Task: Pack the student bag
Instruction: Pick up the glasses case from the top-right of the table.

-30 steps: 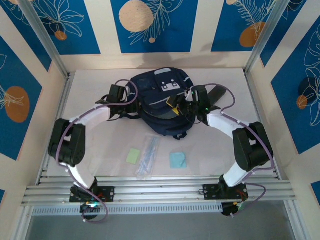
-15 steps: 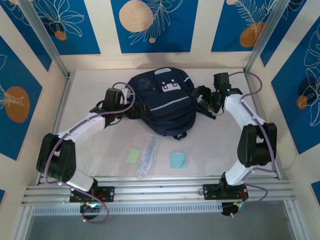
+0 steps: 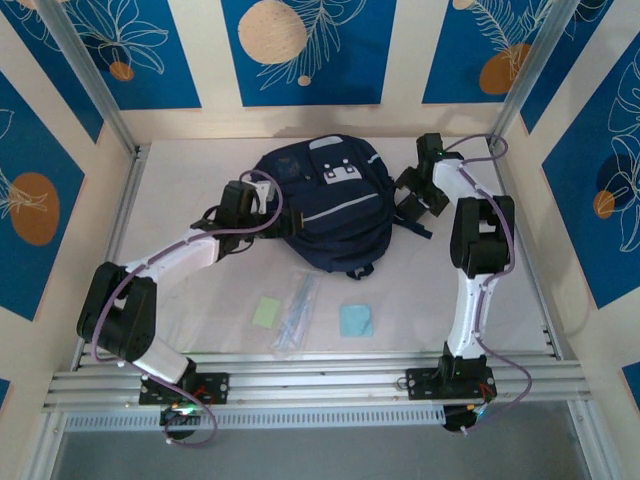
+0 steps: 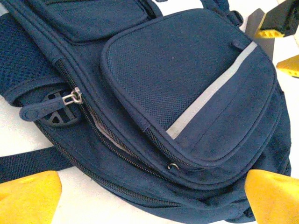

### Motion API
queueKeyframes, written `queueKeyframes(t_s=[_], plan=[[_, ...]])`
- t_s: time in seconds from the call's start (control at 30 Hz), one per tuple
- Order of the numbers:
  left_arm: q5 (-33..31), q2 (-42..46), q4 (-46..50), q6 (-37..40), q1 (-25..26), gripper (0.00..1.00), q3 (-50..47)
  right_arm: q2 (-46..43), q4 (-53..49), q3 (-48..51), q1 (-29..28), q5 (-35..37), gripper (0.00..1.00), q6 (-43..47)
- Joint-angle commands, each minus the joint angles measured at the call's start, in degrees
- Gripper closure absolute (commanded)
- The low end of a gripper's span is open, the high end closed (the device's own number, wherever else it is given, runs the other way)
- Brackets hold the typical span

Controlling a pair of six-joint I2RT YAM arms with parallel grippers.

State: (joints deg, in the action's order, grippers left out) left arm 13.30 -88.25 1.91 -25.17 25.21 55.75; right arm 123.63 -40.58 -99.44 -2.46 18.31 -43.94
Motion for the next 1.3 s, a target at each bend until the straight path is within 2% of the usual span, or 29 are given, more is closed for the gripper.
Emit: queueKeyframes(t_s=[0.0, 0.3, 0.4, 0.53, 0.6, 0.77, 0.93, 1.07, 1.17, 1.27], plan=[[0.0, 1.6, -0.4, 0.7, 0.5, 0.0, -0.4, 3.1, -3.7, -3.5, 0.3, 2.9, 0.01, -1.4], [-1.1, 0.0, 3.2, 9.1, 3.9, 0.0, 4.0, 7.5, -4.6, -6.4, 0.3, 1.0, 0.01, -0.4], [-1.5, -1.0, 3.7, 12.1, 5.5, 0.0, 5.8, 7.2, -3.6, -5.8, 0.7, -0.2, 0.1, 0.6], [-3.0, -3.9, 6.5, 18.4, 8.0, 0.01, 9.9, 5.1, -1.7, -4.0, 1.3, -2.2, 0.28, 2.5], [-4.0, -5.8, 8.2, 21.5, 9.1, 0.01, 12.4, 2.8, -0.7, -2.4, 1.8, -2.7, 0.33, 3.5], [-3.1, -11.1, 11.0, 27.3, 10.5, 0.04, 18.3, -5.8, 1.3, 4.1, 3.0, -5.2, 0.33, 7.0], [-5.1, -16.4, 15.2, 33.2, 13.0, 0.06, 23.5, -16.2, 3.2, 13.1, 3.9, -9.5, 0.35, 10.2], [-4.1, -19.5, 17.2, 35.3, 14.5, 0.08, 26.5, -23.3, 3.6, 19.3, 3.9, -13.4, 0.41, 11.2], [-3.4, -21.3, 18.0, 36.1, 15.6, 0.09, 28.2, -27.6, 4.1, 23.6, 3.9, -16.0, 0.43, 11.1], [-6.3, -23.3, 17.2, 36.2, 16.2, 0.09, 29.8, -31.1, 5.1, 27.8, 3.5, -18.8, 0.45, 10.6]])
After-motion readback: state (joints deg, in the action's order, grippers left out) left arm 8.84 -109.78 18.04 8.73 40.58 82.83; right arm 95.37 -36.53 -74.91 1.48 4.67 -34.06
